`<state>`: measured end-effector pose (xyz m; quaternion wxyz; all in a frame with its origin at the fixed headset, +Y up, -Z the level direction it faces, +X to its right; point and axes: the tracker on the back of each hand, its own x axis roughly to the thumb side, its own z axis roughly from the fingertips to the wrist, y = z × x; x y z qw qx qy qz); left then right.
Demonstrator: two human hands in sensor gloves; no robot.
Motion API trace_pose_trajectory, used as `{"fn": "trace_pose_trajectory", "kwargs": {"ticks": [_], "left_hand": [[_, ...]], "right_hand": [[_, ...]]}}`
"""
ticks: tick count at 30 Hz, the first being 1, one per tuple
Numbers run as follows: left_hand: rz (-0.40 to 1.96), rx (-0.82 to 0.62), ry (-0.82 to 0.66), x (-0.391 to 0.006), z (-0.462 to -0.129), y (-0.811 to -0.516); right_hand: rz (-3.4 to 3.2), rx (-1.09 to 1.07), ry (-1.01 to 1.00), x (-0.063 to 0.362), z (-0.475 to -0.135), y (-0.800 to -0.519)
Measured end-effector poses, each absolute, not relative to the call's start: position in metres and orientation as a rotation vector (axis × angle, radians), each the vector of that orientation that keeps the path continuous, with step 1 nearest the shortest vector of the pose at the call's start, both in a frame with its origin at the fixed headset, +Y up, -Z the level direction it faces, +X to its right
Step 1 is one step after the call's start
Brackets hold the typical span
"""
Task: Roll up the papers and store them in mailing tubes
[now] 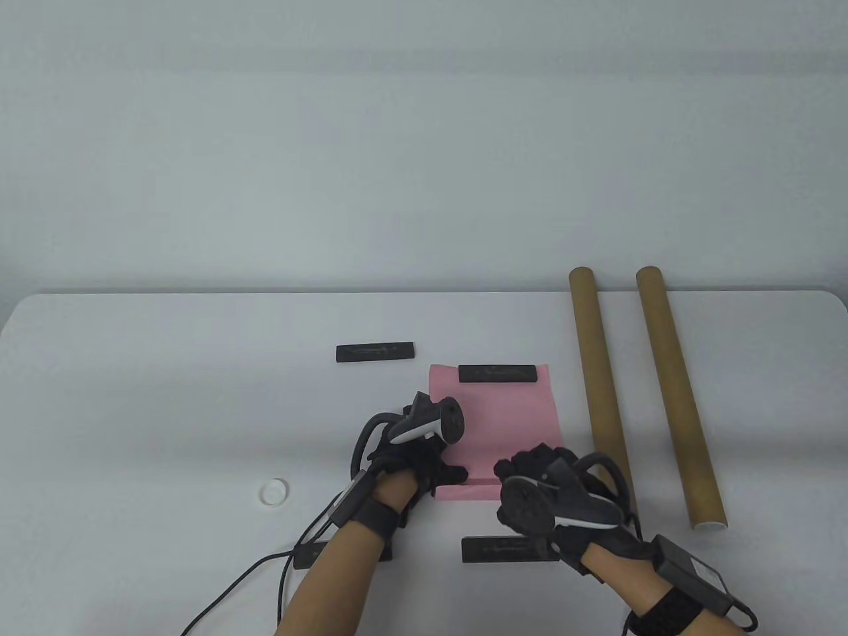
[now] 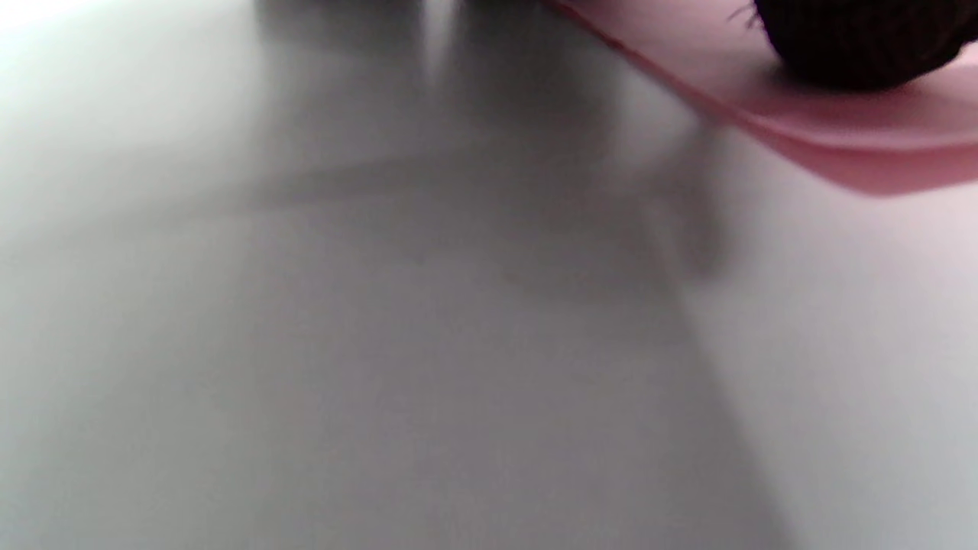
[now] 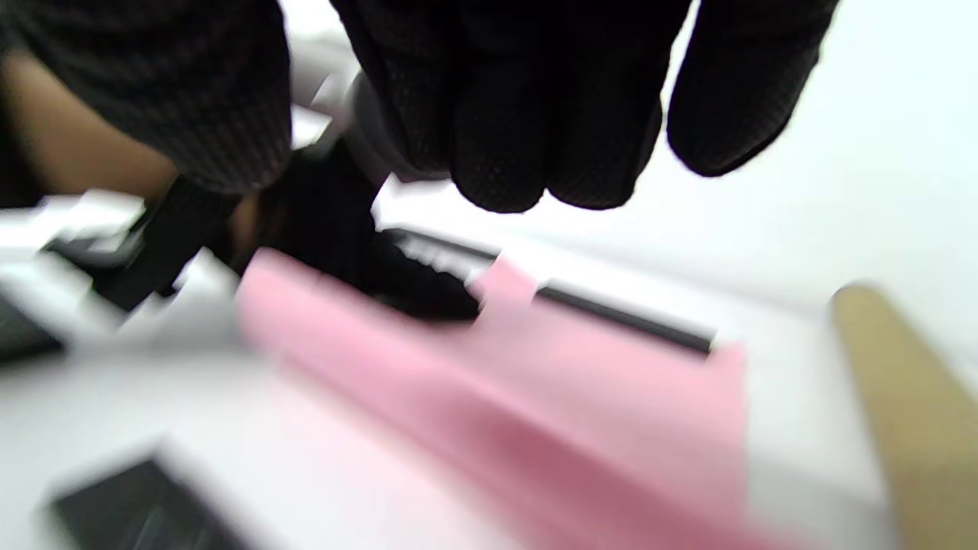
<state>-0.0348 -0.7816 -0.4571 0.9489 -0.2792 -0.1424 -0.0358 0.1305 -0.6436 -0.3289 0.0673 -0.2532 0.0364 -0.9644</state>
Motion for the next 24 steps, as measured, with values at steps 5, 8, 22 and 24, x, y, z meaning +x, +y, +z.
{"fn": "trace_pose_trajectory", "kwargs": {"ticks": [5, 8, 22, 24], "left_hand": [[-0.072, -0.567, -0.292, -0.035, -0.457, -0.782], [-0.071, -0.568, -0.293, -0.035, -0.457, -0.782], [-0.071, -0.565, -0.295, -0.036, -0.457, -0.782], [-0.068, -0.570, -0.298, -0.036, -0.457, -0.783]], "right_hand": [[-2.888, -0.526, 0.135, 0.121, -0.387, -0.614], [-2.856, -0.420, -0.008, 0.114, -0.436, -0.633], [-2.731, 0.002, -0.367, 0.099, -0.566, -0.736], [-2.696, 0.045, -0.410, 0.101, -0.575, -0.744]]}}
